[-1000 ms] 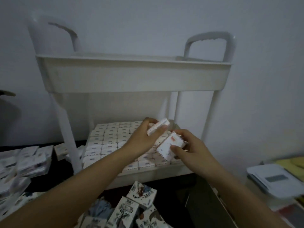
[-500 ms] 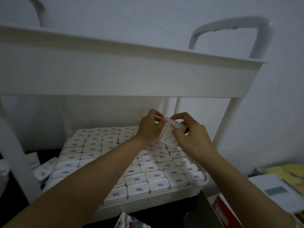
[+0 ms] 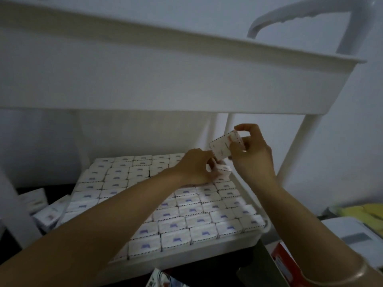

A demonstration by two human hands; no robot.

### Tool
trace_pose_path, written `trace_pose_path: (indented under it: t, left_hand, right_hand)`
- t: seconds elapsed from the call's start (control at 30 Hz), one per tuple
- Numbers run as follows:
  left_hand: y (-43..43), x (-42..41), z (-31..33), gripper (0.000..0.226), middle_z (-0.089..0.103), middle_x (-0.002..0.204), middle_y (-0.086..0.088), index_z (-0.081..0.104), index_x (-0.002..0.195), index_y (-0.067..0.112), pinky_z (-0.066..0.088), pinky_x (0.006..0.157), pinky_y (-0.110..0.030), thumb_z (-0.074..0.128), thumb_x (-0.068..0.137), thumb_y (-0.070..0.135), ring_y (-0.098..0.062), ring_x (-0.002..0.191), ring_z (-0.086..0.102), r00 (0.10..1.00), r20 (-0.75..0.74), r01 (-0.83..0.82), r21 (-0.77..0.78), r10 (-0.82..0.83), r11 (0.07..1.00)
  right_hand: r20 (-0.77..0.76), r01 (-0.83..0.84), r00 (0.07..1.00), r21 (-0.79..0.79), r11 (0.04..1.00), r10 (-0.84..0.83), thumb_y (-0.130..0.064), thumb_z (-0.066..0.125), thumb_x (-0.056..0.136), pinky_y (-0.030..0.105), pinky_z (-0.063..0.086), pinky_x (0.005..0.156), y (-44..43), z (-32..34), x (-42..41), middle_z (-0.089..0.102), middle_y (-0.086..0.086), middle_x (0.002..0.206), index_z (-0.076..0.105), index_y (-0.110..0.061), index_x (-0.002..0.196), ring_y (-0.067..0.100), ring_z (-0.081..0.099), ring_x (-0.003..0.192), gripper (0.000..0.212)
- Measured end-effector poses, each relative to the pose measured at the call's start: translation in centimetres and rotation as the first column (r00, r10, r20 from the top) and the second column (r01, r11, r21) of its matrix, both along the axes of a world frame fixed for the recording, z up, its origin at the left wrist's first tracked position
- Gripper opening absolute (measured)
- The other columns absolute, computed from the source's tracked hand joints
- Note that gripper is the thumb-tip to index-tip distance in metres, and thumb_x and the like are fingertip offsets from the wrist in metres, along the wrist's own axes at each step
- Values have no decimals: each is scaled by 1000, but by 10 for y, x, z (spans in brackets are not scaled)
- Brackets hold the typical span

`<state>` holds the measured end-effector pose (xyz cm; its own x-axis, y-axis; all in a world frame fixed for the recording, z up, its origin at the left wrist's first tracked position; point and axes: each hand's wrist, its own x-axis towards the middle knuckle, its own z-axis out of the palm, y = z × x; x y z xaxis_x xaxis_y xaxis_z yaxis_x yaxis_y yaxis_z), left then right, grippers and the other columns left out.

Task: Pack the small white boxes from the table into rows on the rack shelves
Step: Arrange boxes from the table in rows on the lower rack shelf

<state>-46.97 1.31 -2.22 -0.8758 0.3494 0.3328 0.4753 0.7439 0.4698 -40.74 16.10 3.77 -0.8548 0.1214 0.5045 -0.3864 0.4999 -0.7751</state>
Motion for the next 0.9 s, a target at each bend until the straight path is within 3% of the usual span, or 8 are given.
trace_pose_path:
  t: [0.07,0.17,0.27,0.43,0.53,0.63,0.73,0.9]
  left_hand:
    - [-2,3,4,23,67,84,18,63,102,30,39,71,-12,68,79,33,12,65,54,1000,-30,7,-40,-8,999]
    - [-3,6,7,18,69,90,14,59,100,32,40,90,-23,61,82,37,-3,85,57,999,-37,-10,-136,5,991]
    - [-2,15,5,24,64,93,5,62,103,23,34,87,-29,49,89,38,-16,99,49,992,-122,-45,-255,14,966]
    - [-2,32,6,34,58,109,-2,67,114,19,33,96,-36,42,95,31,-21,108,44,931,-363,-122,-420,-43,899]
    - [-5,43,9,29,57,107,-3,65,113,17,38,85,-33,44,95,27,-21,104,47,970,-243,-87,-324,6,942]
    - [-15,55,10,26,56,112,2,62,118,20,44,86,-33,48,95,24,-15,107,48,988,-124,-101,-96,89,990]
    - [-30,71,17,22,57,112,6,65,110,26,45,91,-32,51,94,21,-10,105,52,991,-37,-128,35,129,991]
    - [-55,120,24,22,60,109,9,68,107,27,46,92,-29,53,94,18,-5,100,54,987,-29,-154,106,158,982]
  right_hand:
    - [-32,93,995,176,980,-89,-6,48,92,24,51,64,-2,-2,-11,61,2,106,45,-27,126,17,62,88,40]
    - [149,142,968,329,933,-200,4,48,88,32,47,77,-6,-4,-33,55,8,119,45,-21,127,23,54,101,47]
    - [221,70,955,476,877,-197,7,52,84,28,40,75,-9,-10,-48,51,8,125,47,-19,126,23,51,101,49]
    - [388,-162,918,546,822,-77,-7,54,88,29,45,79,-12,-15,-62,58,7,123,53,-21,121,24,56,105,36]
    - [528,-344,849,559,754,-4,-16,60,86,27,44,79,-15,-21,-65,60,6,120,51,-21,115,21,55,98,31]
    - [571,-370,820,567,736,-27,-9,46,92,29,43,87,-16,-36,-68,57,6,126,51,-24,111,22,55,106,24]
    - [579,-344,814,528,777,-33,-4,36,92,34,42,97,-15,-43,-67,53,7,134,50,-25,127,26,51,118,43]
    - [503,-311,864,587,747,-36,-6,40,93,35,35,105,-14,-36,-50,33,7,153,23,-26,151,28,38,135,64]
